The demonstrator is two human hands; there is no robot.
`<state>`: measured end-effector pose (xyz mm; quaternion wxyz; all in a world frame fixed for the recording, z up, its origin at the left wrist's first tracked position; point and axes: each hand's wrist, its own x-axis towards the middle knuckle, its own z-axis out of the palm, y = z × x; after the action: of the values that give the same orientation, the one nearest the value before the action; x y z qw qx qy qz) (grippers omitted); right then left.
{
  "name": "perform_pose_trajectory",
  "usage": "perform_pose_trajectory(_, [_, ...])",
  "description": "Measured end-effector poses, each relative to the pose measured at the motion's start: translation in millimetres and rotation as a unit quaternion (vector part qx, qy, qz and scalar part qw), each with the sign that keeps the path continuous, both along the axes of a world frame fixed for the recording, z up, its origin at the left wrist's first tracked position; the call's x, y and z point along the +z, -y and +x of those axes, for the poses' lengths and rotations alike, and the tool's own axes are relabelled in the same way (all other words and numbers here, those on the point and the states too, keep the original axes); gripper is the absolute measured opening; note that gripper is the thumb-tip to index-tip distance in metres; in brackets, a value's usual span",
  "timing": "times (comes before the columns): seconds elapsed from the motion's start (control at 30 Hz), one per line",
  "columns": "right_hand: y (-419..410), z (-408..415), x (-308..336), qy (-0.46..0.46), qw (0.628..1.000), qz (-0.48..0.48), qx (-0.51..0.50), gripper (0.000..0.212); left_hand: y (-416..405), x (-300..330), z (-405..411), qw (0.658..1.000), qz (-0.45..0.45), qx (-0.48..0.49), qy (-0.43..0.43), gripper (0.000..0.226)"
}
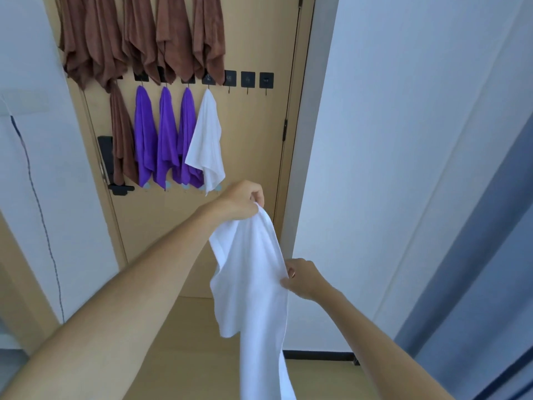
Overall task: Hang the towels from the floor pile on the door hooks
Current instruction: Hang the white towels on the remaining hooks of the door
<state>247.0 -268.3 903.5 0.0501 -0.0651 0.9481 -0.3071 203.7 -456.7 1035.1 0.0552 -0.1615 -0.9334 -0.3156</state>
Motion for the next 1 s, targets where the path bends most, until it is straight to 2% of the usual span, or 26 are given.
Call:
perform_pose_trajectory(0.1, [0.9,-4.4,6.5,-0.037,0.999,-0.005,-0.028,0.019,12.4,-1.1,-2.5,0.991,-0.128,0.040,-0.012,0.023])
perform_pose_trajectory(0.17, [6.7,-7.6,21.4,-0.075,0.997,-0.022,-0.026,0.017,15.7,-9.9,-1.5,0.981,-0.187,0.037,0.034,0.024])
perform_pose_trajectory(0.27, [21.1,-12.1,40.8,-0.126,0.990,-0.059,-0.013,0.003,-0.3,-26.9,4.5,0.983,-0.113,-0.052,0.133,0.030])
perform_pose_trajectory(0.37, [31.1,-14.8,49.7,-0.153,0.985,-0.084,-0.011,0.015,-14.4,-35.3,6.2,0.986,-0.102,-0.084,0.105,0.023])
perform_pose_trajectory(0.47, [29.6,-13.2,52.6,-0.151,0.984,-0.093,-0.010,0.020,-10.1,-27.7,2.8,0.989,-0.090,-0.079,0.086,0.030])
perform_pose_trajectory(0.6, [19.5,-11.4,48.1,-0.079,0.995,-0.053,0.022,0.018,-1.6,-22.7,-1.0,0.991,-0.081,-0.070,0.077,0.034])
perform_pose_trajectory(0.67, [10.9,-10.0,44.3,-0.061,0.997,-0.039,0.020,0.028,2.8,-23.8,-1.2,0.992,-0.074,-0.059,0.080,0.034])
perform_pose_trajectory(0.77, [6.1,-7.9,49.1,-0.092,0.993,-0.069,0.003,0.035,5.2,-27.5,1.8,0.990,-0.071,-0.048,0.107,0.031])
perform_pose_trajectory(0.9, [22.4,-10.1,68.4,-0.129,0.987,-0.083,0.039,0.020,-5.0,-42.2,3.8,0.979,-0.043,-0.086,0.180,0.009])
perform_pose_trajectory(0.93, [25.5,-11.0,71.6,-0.131,0.987,-0.086,0.045,0.019,-7.1,-45.3,3.7,0.980,-0.040,-0.097,0.172,0.003])
perform_pose_trajectory(1.0, [28.0,-13.1,74.5,-0.136,0.985,-0.092,0.046,0.020,-7.1,-48.7,2.9,0.984,-0.027,-0.107,0.142,0.009])
